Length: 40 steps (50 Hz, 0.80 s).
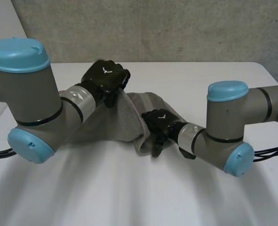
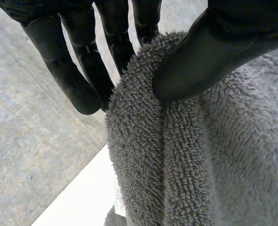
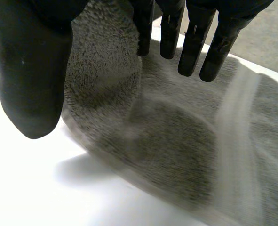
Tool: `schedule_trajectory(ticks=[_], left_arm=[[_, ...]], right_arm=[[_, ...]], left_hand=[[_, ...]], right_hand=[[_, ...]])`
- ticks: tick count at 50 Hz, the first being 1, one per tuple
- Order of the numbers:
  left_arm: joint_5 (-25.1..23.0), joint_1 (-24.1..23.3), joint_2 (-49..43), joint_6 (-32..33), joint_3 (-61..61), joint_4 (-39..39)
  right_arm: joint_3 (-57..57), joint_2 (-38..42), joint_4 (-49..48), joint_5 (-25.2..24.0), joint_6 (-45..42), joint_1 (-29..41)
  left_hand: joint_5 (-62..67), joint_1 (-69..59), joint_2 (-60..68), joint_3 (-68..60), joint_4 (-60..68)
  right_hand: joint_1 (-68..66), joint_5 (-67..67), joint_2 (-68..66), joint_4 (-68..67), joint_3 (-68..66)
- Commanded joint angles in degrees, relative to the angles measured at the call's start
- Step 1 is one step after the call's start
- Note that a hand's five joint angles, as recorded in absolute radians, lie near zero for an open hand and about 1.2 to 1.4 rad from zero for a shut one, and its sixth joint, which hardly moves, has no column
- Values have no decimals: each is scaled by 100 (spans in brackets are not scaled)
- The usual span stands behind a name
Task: Fold the towel.
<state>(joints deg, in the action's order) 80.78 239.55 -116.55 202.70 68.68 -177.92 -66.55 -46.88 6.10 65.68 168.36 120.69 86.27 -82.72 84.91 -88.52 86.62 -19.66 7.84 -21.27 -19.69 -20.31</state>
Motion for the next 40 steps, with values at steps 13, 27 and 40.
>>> schedule_trajectory(ticks=[13,27,40], left_arm=[[34,65,668,-959,-47,-15],[26,74,976,-1285,-127,-59],[219,337,879,-1285,-285,-357]], right_arm=[[396,424,-435,814,1251,245],[617,697,-513,823,2078,350],[836,742,-575,446,2148,350]], left_hand=[[-1627,272,-491,852,-662],[-1627,272,-491,852,-662],[-1627,272,-491,852,-662]], right_hand=[[-3182,3364,-3021,-3179,-3117],[-2548,2731,-2387,-2545,-2484],[-6034,6216,-5873,-6031,-5969]])
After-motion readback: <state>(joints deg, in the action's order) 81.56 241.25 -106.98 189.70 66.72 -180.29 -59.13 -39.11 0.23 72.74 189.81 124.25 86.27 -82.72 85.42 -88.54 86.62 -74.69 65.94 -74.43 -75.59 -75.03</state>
